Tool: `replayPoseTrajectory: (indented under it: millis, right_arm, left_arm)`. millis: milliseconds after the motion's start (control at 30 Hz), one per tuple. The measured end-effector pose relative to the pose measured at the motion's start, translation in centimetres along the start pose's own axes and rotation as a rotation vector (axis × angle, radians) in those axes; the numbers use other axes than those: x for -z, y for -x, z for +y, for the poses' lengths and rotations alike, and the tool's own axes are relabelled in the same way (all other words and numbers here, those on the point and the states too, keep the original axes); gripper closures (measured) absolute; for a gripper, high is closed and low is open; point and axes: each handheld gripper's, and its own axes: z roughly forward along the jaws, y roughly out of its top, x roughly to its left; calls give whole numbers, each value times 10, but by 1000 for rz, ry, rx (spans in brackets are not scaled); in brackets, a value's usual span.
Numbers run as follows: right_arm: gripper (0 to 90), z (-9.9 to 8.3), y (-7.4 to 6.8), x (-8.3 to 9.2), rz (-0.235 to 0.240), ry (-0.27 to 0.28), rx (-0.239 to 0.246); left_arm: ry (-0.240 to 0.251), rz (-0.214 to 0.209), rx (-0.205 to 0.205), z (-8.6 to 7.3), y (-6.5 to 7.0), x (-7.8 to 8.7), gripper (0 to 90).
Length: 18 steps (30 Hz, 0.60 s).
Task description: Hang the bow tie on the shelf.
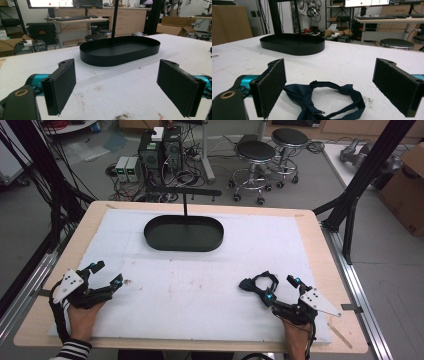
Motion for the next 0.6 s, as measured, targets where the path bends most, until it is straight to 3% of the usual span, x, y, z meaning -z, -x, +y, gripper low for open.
replayPoseTrajectory:
  millis: [600]
  right_arm:
    - [105, 0, 0, 0, -4, 4, -6]
  left_arm:
    - [-6, 2, -12, 0, 1, -1, 160]
